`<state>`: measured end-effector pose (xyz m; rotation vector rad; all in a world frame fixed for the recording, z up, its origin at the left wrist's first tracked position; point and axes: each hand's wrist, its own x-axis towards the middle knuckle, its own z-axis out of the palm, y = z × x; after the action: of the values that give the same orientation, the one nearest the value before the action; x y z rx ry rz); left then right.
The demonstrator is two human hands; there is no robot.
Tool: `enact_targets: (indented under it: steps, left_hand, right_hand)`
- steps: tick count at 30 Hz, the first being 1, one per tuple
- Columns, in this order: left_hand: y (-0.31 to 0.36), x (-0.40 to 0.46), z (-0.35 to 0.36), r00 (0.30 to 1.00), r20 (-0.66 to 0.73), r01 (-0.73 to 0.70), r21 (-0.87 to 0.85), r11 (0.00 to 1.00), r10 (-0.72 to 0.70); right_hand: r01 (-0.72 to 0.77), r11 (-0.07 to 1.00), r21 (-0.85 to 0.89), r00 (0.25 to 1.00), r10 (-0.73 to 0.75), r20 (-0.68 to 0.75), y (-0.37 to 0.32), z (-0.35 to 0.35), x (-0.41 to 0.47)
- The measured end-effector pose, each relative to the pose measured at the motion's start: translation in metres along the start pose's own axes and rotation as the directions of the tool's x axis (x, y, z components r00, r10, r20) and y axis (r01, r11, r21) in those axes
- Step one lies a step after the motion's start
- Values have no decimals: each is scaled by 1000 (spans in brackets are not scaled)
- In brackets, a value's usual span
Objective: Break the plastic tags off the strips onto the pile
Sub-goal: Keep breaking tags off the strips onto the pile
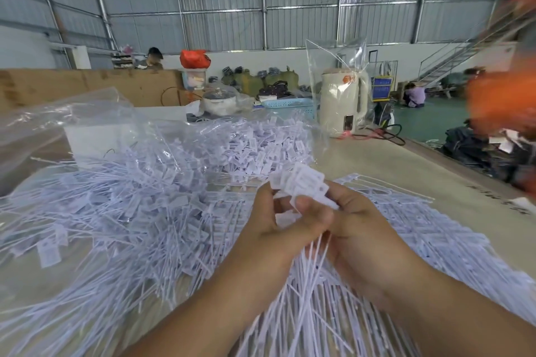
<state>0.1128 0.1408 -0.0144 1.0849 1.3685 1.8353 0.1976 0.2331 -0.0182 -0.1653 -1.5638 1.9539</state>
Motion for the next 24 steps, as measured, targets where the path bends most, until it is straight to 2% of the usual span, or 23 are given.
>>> enact_targets:
  steps: [3,6,9,10,13,16,17,19,22,24]
  left_hand:
    - [-6,-2,-4,998,56,-4,40,999,2]
    - [-4,0,-8,983,166,67,93,993,-82]
    - [-3,-4,-11,951,276,49,301,952,-137]
    - [-4,-6,-10,946,280,57,346,937,-161]
    - [-4,-7,-5,943,268,98,342,934,-198]
    - [0,-6,-7,962,225,45,428,903,-155]
    - [1,-5,-9,973,190,30,457,889,-130]
    - [6,-3,-12,985,125,46,480,876,-121]
    - [6,-4,-14,971,173,27,611,791,-167]
    - [3,-8,-9,956,247,-43,657,753,-161]
  right_hand:
    - [4,1000,-7,1000,-4,-16,0,-1,-1]
    - [38,998,48,997,-34,-70,-2,0,-1]
    - [86,996,28,982,-80,-168,-6,-2,0]
    - [95,995,10,978,-92,-188,-6,-3,0]
    - [110,994,19,976,-104,-191,-6,-4,0]
    - [105,994,-16,977,-106,-183,-6,-1,0]
    - [105,992,-66,973,-116,-199,-6,0,0]
    - [135,952,-276,951,-203,-232,-7,2,-3]
    - [281,731,-621,898,-430,-99,-12,5,-10]
    - [321,618,-718,886,-463,-3,-13,7,-10]
